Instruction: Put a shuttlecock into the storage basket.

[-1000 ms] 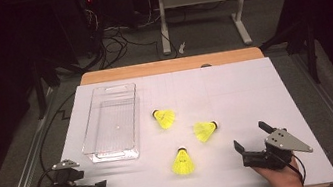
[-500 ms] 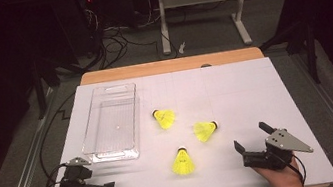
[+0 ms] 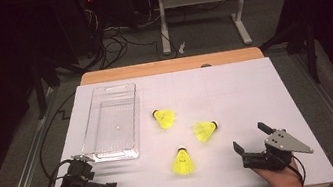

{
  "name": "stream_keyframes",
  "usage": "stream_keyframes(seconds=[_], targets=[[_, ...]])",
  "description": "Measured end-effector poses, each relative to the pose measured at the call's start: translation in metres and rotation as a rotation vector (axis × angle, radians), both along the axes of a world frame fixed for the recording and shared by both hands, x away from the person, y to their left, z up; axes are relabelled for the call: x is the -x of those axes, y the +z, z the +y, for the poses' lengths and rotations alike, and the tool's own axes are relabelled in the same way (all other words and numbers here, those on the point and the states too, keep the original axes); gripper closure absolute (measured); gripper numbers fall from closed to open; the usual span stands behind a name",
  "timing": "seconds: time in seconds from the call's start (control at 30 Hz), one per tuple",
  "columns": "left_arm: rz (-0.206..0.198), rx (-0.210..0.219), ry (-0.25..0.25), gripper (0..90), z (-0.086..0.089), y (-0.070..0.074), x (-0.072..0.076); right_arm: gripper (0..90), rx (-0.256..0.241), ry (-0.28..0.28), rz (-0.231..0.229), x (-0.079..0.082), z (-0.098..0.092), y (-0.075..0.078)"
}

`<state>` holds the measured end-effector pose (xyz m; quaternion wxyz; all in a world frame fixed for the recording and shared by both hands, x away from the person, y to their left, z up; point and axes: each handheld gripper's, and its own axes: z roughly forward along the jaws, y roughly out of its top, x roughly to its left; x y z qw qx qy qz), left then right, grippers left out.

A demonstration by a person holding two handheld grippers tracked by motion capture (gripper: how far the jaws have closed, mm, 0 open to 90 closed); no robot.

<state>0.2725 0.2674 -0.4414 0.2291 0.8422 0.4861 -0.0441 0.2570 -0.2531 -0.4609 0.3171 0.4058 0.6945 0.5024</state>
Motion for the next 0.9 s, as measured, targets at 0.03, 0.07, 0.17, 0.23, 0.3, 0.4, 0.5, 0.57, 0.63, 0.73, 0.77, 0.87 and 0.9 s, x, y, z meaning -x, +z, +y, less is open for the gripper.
stream_keyframes(seconds=[0.03,0.07,0.17,0.23,0.3,0.4,0.5,0.57,0.63,0.73,0.77,0.87,0.9], targets=[[0.010,-0.023,-0.009,0.7,-0.004,0.000,-0.001,0.1,0.001,0.001,0.000,0.000,0.000,0.000],[0.010,-0.023,-0.009,0.7,-0.004,0.000,-0.001,0.1,0.001,0.001,0.000,0.000,0.000,0.000],[0.028,-0.048,-0.027,0.6,-0.008,0.000,-0.004,0.1,0.003,0.002,-0.001,0.000,0.001,0.000],[0.034,-0.050,-0.035,0.6,-0.011,0.000,-0.004,0.1,0.002,0.002,-0.001,0.001,0.001,0.000],[0.040,-0.054,-0.043,0.6,-0.014,0.002,-0.005,0.1,0.002,0.002,-0.001,0.001,0.001,0.000],[0.045,-0.052,-0.053,0.6,-0.019,0.003,-0.004,0.1,0.001,0.002,-0.001,0.000,0.001,0.000],[0.047,-0.055,-0.063,0.6,-0.022,0.003,-0.004,0.1,0.003,0.003,-0.001,0.000,0.001,0.000],[0.047,-0.054,-0.076,0.6,-0.027,0.005,-0.004,0.1,0.003,0.005,0.000,0.000,0.002,0.000],[0.049,-0.054,-0.082,0.6,-0.031,0.005,-0.004,0.1,0.004,0.006,-0.001,0.000,0.002,0.000],[0.050,-0.053,-0.096,0.6,-0.036,0.005,-0.004,0.1,0.005,0.007,0.001,0.000,0.002,0.000],[0.051,-0.058,-0.107,0.6,-0.041,0.005,-0.004,0.1,0.005,0.007,0.001,0.000,0.002,0.000],[0.055,-0.060,-0.117,0.6,-0.045,0.005,-0.004,0.1,0.005,0.008,0.001,0.000,0.002,0.000],[0.057,-0.060,-0.124,0.6,-0.047,0.005,-0.005,0.1,0.005,0.007,0.001,0.000,0.002,0.000]])
